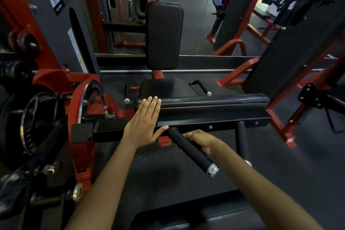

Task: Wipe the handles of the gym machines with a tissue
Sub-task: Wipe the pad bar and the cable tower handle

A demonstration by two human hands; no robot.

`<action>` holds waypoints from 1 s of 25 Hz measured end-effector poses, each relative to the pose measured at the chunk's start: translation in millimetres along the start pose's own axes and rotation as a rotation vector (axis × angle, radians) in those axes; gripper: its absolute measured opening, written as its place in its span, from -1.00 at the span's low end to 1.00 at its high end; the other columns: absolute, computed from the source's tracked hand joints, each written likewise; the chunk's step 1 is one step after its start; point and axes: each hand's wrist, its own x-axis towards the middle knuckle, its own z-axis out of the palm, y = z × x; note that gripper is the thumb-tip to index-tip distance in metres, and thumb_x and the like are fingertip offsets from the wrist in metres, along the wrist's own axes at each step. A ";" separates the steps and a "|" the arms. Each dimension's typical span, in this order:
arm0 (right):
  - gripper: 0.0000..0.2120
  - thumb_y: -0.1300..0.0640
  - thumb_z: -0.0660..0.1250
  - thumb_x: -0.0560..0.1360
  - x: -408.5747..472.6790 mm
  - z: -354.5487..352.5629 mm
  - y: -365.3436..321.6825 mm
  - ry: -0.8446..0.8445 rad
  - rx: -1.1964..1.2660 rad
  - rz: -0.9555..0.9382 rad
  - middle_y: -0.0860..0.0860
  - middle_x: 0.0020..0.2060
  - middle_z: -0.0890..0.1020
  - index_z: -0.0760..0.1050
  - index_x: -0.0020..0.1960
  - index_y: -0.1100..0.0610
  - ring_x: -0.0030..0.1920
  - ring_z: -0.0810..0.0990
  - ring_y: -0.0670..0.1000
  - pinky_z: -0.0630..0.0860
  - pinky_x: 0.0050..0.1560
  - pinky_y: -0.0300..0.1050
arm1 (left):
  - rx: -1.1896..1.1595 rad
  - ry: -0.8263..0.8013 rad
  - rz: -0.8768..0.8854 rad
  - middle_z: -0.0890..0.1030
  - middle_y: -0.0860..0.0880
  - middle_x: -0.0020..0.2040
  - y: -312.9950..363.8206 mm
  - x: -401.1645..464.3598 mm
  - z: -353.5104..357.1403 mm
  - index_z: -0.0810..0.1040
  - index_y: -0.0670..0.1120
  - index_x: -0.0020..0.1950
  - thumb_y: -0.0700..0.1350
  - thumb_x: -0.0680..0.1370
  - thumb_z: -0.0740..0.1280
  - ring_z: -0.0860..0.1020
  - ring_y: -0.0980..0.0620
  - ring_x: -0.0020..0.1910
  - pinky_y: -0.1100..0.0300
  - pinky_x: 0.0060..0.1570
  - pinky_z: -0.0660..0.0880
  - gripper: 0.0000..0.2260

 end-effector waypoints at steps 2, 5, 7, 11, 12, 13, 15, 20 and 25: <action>-0.77 0.23 0.16 0.58 -0.9 -8.6 10.9 -0.125 0.067 0.065 0.07 -0.22 0.67 0.59 -0.03 0.22 -0.28 0.64 -0.06 0.59 -0.26 -0.22 | -0.004 -0.001 0.002 0.14 -0.27 0.51 0.5 -0.4 0.5 0.03 -0.28 0.52 0.30 0.57 -0.03 0.07 -0.19 0.51 -0.10 0.48 0.10 -0.24; -0.76 0.30 0.11 0.57 -6.3 -22.7 21.6 -0.301 -0.009 0.150 0.08 -0.14 0.66 0.56 0.01 0.24 -0.24 0.63 -0.06 0.59 -0.16 -0.20 | -0.013 -0.006 -0.005 0.14 -0.27 0.50 -0.1 -0.6 1.3 0.03 -0.28 0.51 0.31 0.57 -0.02 0.08 -0.19 0.51 -0.10 0.48 0.10 -0.23; -0.66 0.44 0.05 0.52 -12.1 -32.4 19.1 -0.352 -0.166 0.176 0.09 -0.08 0.65 0.57 0.02 0.23 -0.13 0.64 -0.05 0.58 -0.06 -0.17 | -0.019 -0.007 -0.004 0.14 -0.27 0.50 -0.4 -0.8 1.0 0.04 -0.28 0.51 0.31 0.57 -0.03 0.08 -0.18 0.51 -0.09 0.48 0.09 -0.23; -0.60 0.51 0.03 0.44 -26.0 -43.7 7.9 -0.292 -0.576 0.181 0.21 -0.04 0.61 0.51 0.14 0.33 -0.01 0.63 0.07 0.56 -0.04 -0.15 | -0.090 0.010 -0.004 0.20 -0.23 0.49 0.6 -1.8 -6.6 0.10 -0.25 0.51 0.31 0.56 0.01 0.14 -0.16 0.50 -0.05 0.48 0.08 -0.25; -0.66 0.47 0.08 0.47 -32.1 -45.0 2.6 -0.250 -0.695 0.165 0.16 -0.13 0.61 0.55 0.07 0.29 -0.13 0.64 0.01 0.56 -0.15 -0.21 | -0.138 0.022 -0.014 0.23 -0.21 0.48 2.0 -2.1 -10.0 0.14 -0.23 0.51 0.30 0.55 0.04 0.16 -0.14 0.49 -0.03 0.48 0.07 -0.27; -0.73 0.42 0.13 0.48 -39.1 -47.7 -3.6 -0.179 -0.799 0.126 0.09 -0.23 0.60 0.57 -0.05 0.21 -0.28 0.60 -0.08 0.53 -0.28 -0.28 | -0.205 0.043 -0.020 0.27 -0.18 0.47 4.6 -0.9 -14.8 0.18 -0.20 0.50 0.29 0.54 0.06 0.19 -0.12 0.48 0.00 0.48 0.06 -0.29; -0.72 0.38 0.18 0.47 -49.7 -56.6 -13.8 0.044 -0.831 -0.022 0.05 -0.35 0.58 0.54 -0.27 0.09 -0.47 0.52 -0.13 0.46 -0.42 -0.29 | -0.356 0.092 -0.001 0.36 -0.13 0.42 16.9 7.3 -25.3 0.25 -0.16 0.47 0.25 0.53 0.12 0.27 -0.05 0.44 0.07 0.48 0.06 -0.34; -0.72 0.35 0.31 0.42 -90.6 -97.5 -11.3 0.550 -0.443 -0.375 0.02 -0.34 0.61 0.57 -0.26 -0.02 -0.32 0.55 -0.05 0.48 -0.25 -0.16 | -0.719 0.082 0.058 0.43 -0.06 0.32 85.5 55.9 -61.7 0.29 -0.13 0.45 0.06 0.50 0.34 0.36 -0.01 0.34 0.13 0.34 0.31 -0.42; -0.86 0.25 0.39 0.40 -161.1 -155.3 25.8 0.894 -0.416 -0.439 -0.12 -0.33 0.60 0.61 -0.20 0.01 -0.31 0.52 -0.19 0.42 -0.30 -0.33 | -0.812 0.016 0.193 0.42 0.00 0.32 177.3 99.5 -86.8 0.24 -0.07 0.47 0.07 0.50 0.35 0.34 0.06 0.35 0.14 0.34 0.30 -0.40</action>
